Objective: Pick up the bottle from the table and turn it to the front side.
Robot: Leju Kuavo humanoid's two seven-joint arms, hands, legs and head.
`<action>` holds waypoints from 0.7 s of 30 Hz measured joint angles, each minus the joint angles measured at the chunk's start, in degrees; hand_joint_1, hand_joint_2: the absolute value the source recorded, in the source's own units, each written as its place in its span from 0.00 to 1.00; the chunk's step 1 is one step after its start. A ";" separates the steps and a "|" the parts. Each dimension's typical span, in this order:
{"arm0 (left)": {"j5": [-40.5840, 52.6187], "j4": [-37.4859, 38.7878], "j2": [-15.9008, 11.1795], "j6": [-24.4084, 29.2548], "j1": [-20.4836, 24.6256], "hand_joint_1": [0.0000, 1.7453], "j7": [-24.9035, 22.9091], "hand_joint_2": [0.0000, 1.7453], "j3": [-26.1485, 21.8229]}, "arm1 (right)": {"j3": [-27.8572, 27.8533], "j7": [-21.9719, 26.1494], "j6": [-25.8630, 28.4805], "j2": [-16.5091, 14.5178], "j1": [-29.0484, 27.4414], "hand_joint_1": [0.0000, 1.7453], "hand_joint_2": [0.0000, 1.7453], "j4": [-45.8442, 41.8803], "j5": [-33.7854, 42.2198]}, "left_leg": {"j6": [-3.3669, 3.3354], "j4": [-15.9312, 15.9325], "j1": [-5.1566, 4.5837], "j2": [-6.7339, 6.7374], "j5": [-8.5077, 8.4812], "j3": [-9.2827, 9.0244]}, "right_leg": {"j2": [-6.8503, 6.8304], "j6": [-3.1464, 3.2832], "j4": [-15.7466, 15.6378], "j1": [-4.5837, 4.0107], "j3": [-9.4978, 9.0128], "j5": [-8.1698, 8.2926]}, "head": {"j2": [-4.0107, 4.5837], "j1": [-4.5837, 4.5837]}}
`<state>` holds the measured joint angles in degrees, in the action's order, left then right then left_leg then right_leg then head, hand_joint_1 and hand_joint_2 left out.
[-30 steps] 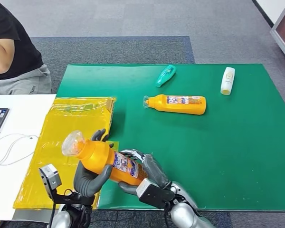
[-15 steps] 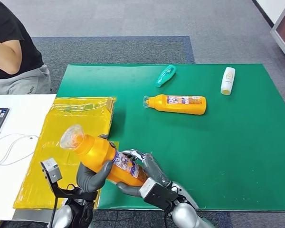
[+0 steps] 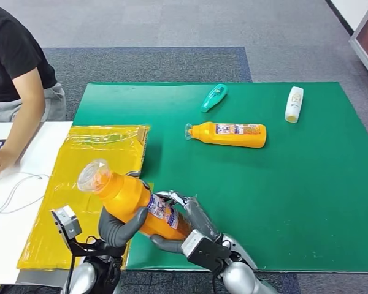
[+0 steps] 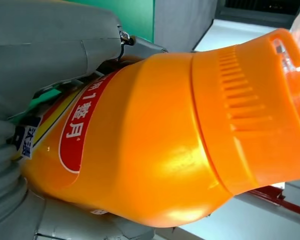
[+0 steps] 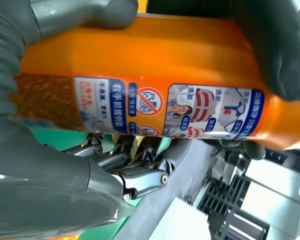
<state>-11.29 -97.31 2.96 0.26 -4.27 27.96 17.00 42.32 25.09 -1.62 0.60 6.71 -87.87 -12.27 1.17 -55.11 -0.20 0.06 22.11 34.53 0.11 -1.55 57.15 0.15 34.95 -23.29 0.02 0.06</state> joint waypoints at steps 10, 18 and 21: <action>3.23 0.05 -2.61 2.25 -1.74 1.00 -0.21 1.00 -1.36 | 0.13 1.00 0.48 0.21 0.22 0.00 1.00 -2.46 1.54 | 0.04 0.00 0.01 0.05 -0.02 0.01 | 0.04 0.01 0.00 -0.01 0.06 0.00 | 0.00 0.00; 13.40 0.03 -6.67 2.83 -3.40 1.00 -3.18 1.00 -3.80 | -0.11 0.99 1.58 0.21 -0.79 0.00 1.00 -2.77 1.50 | 0.05 0.00 0.01 0.05 -0.02 0.01 | 0.04 0.03 0.00 -0.03 0.08 -0.02 | 0.00 0.00; 16.05 0.03 -8.38 2.49 -3.85 1.00 -3.78 1.00 -4.84 | -0.34 0.99 1.62 0.21 -1.23 0.00 1.00 -2.83 1.45 | 0.06 0.00 0.01 0.05 -0.03 0.01 | 0.04 0.04 0.01 -0.04 0.08 -0.03 | 0.00 -0.01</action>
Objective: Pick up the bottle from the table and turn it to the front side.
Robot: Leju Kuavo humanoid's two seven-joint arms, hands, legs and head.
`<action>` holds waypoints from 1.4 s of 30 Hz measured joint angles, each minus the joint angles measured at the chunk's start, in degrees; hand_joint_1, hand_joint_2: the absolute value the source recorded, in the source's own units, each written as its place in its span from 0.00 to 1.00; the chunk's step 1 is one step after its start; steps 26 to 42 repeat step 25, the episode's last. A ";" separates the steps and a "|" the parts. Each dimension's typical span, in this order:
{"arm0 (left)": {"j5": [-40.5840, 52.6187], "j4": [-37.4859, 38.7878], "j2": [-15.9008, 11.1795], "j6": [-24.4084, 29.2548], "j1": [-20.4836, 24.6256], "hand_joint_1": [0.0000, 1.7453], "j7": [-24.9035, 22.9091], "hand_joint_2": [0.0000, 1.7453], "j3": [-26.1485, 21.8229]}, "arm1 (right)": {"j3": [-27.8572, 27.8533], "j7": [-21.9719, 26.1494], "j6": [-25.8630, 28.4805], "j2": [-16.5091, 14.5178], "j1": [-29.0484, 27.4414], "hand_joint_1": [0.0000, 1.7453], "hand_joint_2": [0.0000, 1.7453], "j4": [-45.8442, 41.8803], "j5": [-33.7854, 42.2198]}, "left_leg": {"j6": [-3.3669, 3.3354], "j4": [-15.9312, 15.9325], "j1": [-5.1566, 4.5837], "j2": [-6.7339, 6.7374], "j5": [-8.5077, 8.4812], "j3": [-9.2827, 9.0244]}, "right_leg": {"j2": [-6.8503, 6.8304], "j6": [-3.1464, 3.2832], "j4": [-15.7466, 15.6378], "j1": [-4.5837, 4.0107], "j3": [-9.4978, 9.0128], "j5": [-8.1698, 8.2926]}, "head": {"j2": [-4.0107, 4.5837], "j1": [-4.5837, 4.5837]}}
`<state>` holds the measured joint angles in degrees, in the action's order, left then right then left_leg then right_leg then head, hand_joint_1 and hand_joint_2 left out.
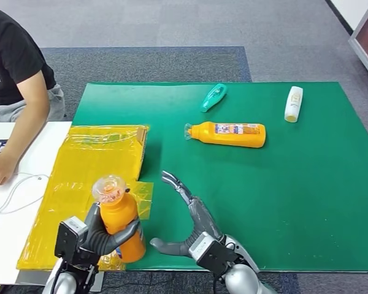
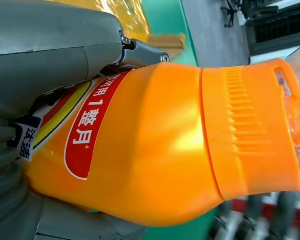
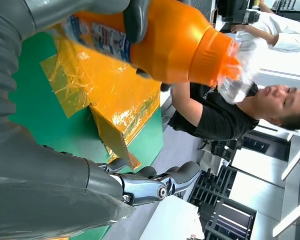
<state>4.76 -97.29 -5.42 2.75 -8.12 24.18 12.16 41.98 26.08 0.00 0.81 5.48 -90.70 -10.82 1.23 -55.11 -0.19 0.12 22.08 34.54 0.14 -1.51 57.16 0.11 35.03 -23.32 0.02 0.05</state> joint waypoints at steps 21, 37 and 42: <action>40.71 -1.18 -29.48 -11.85 4.59 1.00 -9.29 1.00 -2.16 | -3.43 -0.74 -6.47 -0.08 -3.22 0.00 1.00 -0.93 -1.53 | 0.71 0.14 0.38 0.08 -0.13 -0.47 | 0.17 0.66 0.13 -0.41 -0.19 0.04 | 0.00 0.00; 43.12 0.75 -31.16 -10.19 6.65 1.00 -9.74 1.00 -0.09 | -3.47 -0.81 -6.79 -0.15 -3.31 0.00 1.00 -0.93 -1.53 | 0.70 0.12 0.38 0.05 -0.16 -0.33 | 0.13 0.61 0.12 -0.41 -0.15 0.08 | 0.00 0.00; 43.12 0.75 -31.16 -10.19 6.65 1.00 -9.74 1.00 -0.09 | -3.47 -0.81 -6.79 -0.15 -3.31 0.00 1.00 -0.93 -1.53 | 0.70 0.12 0.38 0.05 -0.16 -0.33 | 0.13 0.61 0.12 -0.41 -0.15 0.08 | 0.00 0.00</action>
